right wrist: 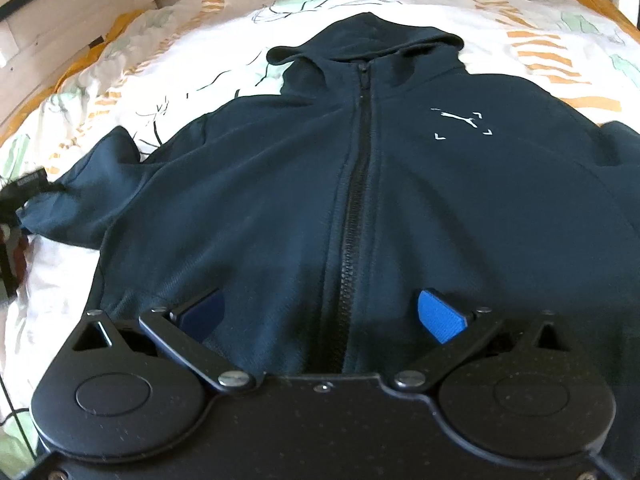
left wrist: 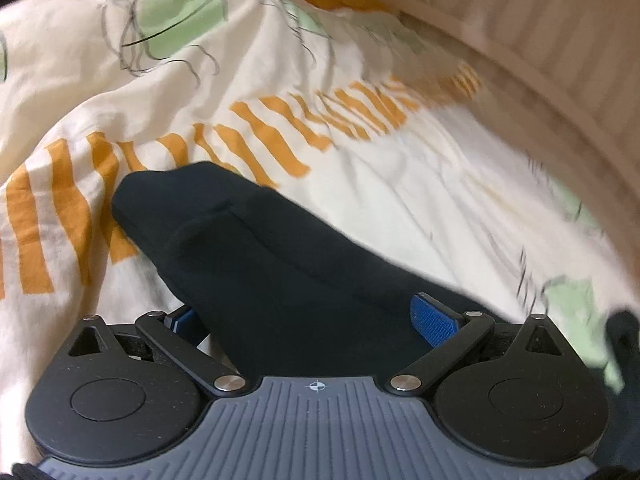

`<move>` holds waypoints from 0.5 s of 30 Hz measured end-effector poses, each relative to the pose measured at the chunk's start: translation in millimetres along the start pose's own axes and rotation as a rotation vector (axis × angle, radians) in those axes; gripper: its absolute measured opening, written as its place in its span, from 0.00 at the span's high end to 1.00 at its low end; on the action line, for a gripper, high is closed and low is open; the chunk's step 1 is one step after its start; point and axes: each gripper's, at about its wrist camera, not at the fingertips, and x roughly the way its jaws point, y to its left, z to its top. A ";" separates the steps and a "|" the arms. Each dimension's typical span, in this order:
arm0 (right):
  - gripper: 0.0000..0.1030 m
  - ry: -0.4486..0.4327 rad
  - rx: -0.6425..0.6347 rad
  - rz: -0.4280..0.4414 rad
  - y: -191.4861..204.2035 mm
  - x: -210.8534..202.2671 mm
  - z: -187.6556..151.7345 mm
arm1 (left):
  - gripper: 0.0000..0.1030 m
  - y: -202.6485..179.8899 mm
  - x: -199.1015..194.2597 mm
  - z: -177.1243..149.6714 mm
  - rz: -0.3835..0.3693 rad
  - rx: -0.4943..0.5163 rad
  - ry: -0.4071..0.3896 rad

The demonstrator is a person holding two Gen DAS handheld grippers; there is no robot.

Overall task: Fold large clothes
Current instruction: 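Reach the left gripper to the sleeve cuff and close on it, then lift the sleeve with the left gripper and lay it across the hoodie body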

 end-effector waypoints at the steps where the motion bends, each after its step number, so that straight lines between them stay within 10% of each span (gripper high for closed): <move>1: 0.01 -0.005 -0.008 0.000 2.4 1.7 0.6 | 0.04 4.6 -1.3 2.0 -0.009 -0.038 -0.010; 2: 0.01 -0.008 -0.011 0.002 3.7 3.0 1.0 | 0.09 8.8 -0.4 4.4 -0.010 -0.071 -0.016; 6: 0.01 -0.027 -0.010 0.026 11.2 9.0 5.7 | 0.89 15.3 -9.1 11.2 0.020 -0.111 -0.046; 15: 0.01 -0.151 -0.084 0.101 42.5 22.0 40.2 | 0.94 -21.0 -71.3 28.4 -0.068 -0.066 -0.259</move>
